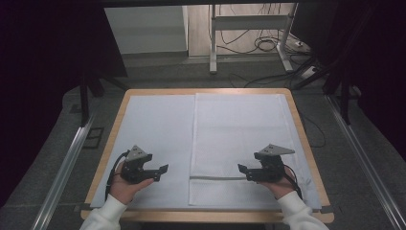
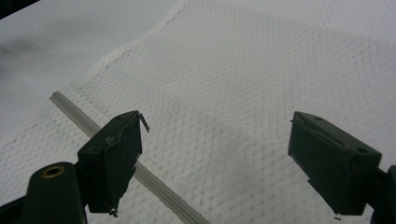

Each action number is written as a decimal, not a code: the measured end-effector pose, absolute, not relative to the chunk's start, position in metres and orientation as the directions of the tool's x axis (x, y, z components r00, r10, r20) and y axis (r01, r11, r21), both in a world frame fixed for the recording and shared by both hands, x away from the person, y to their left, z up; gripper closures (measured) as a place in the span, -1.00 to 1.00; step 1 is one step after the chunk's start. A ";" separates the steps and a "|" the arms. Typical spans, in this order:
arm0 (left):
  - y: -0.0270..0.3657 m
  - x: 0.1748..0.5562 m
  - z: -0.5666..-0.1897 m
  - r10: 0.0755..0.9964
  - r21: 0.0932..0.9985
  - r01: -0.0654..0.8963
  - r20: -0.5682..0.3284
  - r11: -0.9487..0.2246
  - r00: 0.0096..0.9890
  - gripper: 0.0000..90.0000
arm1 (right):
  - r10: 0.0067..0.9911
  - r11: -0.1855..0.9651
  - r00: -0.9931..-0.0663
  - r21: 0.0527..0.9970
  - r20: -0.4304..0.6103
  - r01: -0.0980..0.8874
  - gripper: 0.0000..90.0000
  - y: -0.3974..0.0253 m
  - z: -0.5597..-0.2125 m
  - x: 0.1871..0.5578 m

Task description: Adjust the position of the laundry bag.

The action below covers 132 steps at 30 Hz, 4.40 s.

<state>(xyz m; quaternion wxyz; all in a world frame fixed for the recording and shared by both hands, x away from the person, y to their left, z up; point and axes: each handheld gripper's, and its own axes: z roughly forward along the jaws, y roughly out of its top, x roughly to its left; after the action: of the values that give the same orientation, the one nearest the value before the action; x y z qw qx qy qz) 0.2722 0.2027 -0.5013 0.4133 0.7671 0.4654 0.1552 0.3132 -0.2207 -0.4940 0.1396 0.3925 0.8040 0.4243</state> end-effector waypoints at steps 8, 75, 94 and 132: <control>0.200 0.271 -0.495 0.859 0.782 0.587 -0.141 -0.209 0.493 -0.55 | 0.733 0.368 -0.675 0.783 0.088 0.502 -0.59 -0.220 -0.498 0.310; 0.126 0.305 -0.485 0.837 0.663 0.717 -0.256 -0.213 0.485 -0.38 | 0.793 0.316 -0.609 0.845 0.014 0.432 -0.50 -0.240 -0.487 0.303; 0.101 0.317 -0.502 0.829 0.598 0.774 -0.313 -0.207 0.464 -0.33 | 0.799 0.323 -0.601 0.826 0.024 0.462 -0.47 -0.240 -0.491 0.306; 0.084 0.325 -0.523 0.835 0.561 0.787 -0.283 -0.256 0.473 0.15 | 0.803 0.350 -0.596 0.820 -0.014 0.453 -0.47 -0.240 -0.492 0.305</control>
<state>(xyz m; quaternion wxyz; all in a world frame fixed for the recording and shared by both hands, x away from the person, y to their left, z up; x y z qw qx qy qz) 0.3246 0.0836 -0.5230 0.3314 0.7916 0.5122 0.0358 0.3048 -0.2404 -0.4918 0.2133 0.3957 0.7935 0.4103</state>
